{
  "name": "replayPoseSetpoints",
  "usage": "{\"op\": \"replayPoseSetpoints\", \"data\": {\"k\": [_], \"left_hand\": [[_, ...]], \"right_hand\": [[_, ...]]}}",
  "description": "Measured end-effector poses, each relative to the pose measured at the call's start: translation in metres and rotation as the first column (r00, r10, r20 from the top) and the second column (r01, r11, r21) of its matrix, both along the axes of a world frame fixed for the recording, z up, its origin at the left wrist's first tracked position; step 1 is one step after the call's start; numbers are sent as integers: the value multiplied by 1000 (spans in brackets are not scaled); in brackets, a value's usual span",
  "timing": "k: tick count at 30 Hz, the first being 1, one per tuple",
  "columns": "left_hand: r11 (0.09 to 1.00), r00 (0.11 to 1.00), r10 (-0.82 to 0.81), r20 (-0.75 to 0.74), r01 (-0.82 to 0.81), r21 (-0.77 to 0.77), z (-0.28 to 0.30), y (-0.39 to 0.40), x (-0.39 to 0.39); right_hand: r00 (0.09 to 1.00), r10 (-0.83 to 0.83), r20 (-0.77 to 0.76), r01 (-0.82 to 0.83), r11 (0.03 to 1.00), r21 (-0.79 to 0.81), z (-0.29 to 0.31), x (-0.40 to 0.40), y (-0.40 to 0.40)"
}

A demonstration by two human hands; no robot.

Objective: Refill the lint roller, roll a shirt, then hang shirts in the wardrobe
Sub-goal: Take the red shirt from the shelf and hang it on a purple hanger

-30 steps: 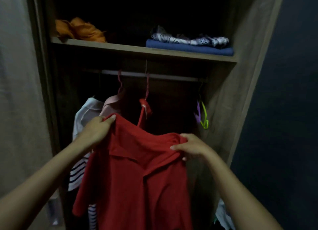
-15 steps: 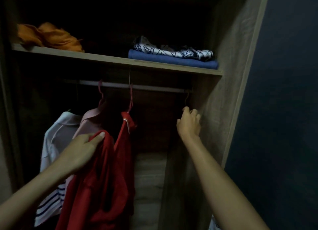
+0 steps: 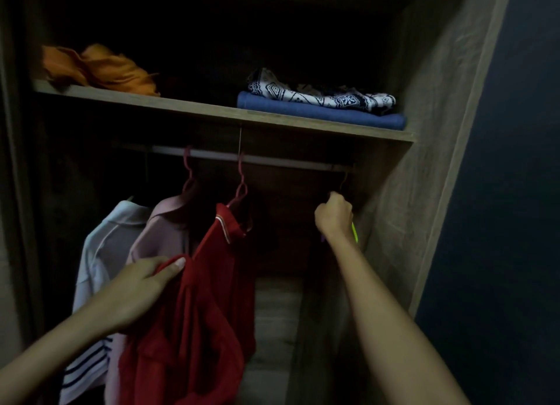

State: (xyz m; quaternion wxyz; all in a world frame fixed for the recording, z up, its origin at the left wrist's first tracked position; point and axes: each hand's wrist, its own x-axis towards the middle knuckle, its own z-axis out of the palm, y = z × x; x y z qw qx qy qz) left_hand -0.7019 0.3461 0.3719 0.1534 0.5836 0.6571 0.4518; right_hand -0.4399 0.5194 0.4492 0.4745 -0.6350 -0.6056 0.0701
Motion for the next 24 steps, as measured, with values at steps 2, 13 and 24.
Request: {"op": "replayPoseSetpoints", "data": {"k": [2,13,24], "left_hand": [[1000,999,25,-20,-25,-17,-1,-2,3],[977,981,-24,-194,-18,-214,-37,5,40],[908,978,-34,-207,-56,-414,-96,18,60]], "right_hand": [[998,40,-42,-38,998,54,2,-2,-11],[760,373,-532,-512,848,-138,-38,24,-100],[668,325,-670,-700,580,-416,-99,75,-187]]}}
